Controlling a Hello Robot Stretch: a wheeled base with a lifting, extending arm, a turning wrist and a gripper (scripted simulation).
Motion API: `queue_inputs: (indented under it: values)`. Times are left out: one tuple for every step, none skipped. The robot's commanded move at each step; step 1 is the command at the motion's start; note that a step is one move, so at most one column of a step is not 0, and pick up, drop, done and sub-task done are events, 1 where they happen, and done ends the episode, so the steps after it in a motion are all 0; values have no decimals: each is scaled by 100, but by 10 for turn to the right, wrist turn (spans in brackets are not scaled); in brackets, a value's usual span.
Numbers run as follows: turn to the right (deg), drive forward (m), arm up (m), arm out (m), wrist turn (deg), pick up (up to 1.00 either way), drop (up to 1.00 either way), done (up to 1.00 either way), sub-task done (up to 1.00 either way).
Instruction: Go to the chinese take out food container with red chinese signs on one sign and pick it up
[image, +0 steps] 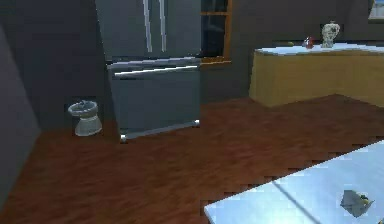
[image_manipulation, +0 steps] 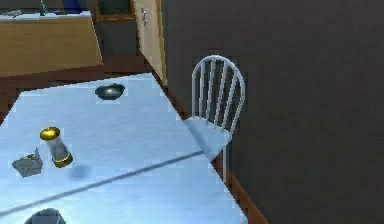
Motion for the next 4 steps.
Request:
queue_inputs:
  values:
    - [-390, 0, 0, 0, 0, 0, 0, 0, 0]
    - [150, 0, 0, 0, 0, 0, 0, 0, 0]
    - [0, 15, 0, 0, 0, 0, 0, 0, 0]
    - [-90, 0, 0, 0, 0, 0, 0, 0, 0]
